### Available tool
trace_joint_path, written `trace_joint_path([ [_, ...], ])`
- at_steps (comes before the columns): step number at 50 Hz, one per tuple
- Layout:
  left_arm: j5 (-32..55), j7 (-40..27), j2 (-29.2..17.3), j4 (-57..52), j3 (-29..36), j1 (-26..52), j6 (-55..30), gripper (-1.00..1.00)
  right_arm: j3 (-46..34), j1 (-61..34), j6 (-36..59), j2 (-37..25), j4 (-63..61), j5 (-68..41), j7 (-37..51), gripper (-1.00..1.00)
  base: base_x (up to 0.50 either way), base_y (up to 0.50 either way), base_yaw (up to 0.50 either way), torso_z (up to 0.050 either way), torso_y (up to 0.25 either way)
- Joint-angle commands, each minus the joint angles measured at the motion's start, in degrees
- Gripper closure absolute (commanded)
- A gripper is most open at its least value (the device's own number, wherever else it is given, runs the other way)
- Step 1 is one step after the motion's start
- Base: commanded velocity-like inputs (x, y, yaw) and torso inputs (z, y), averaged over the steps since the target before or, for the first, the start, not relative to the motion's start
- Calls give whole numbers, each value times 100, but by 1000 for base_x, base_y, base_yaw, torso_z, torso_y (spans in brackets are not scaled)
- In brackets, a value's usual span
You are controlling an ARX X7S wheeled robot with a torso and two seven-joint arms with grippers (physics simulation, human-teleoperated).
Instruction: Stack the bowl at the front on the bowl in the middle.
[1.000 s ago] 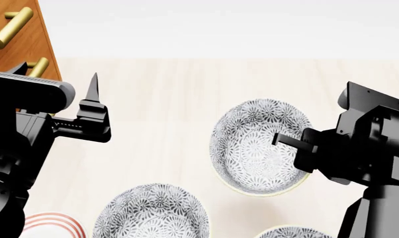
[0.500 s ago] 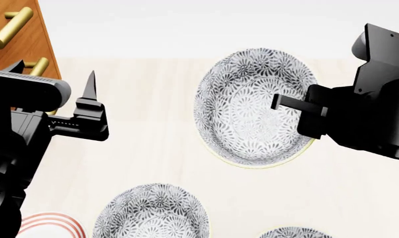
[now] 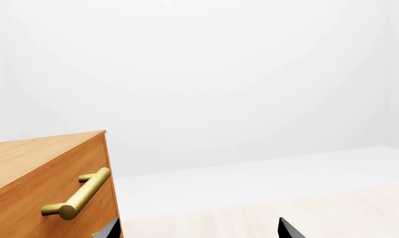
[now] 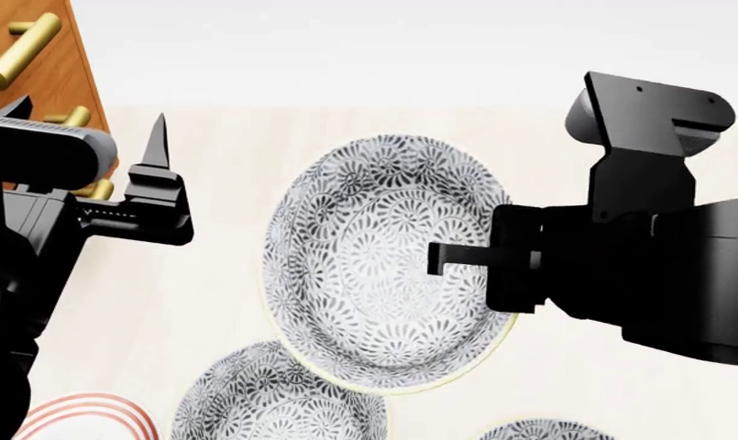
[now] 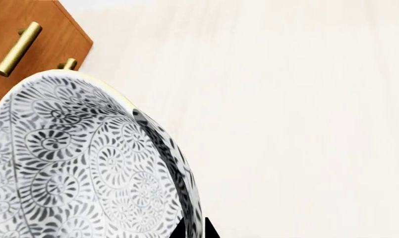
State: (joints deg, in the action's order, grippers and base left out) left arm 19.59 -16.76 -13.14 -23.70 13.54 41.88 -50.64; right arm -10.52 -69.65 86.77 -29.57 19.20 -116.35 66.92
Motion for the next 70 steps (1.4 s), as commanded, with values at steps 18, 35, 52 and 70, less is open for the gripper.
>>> trace_joint_path([
  [18, 127, -71, -31, -71, -40, 35, -59, -100, -560, 695, -3, 514, -798, -130, -330, 100, 0, 0, 0, 0, 0],
  [35, 166, -87, -62, -20, -19, 36, -35, -100, -898, 607, -144, 852, -227, 1907, -2433, 100, 0, 0, 0, 0, 1],
  [52, 187, -117, -97, 8, 11, -14, 16, -100, -1338, 805, -381, 859, -80, 2373, -3085, 100, 0, 0, 0, 0, 0],
  [70, 209, -138, -118, 54, 59, -26, 65, -100, -1597, 750, -361, 884, 255, 2310, -3229, -100, 0, 0, 0, 0, 0],
])
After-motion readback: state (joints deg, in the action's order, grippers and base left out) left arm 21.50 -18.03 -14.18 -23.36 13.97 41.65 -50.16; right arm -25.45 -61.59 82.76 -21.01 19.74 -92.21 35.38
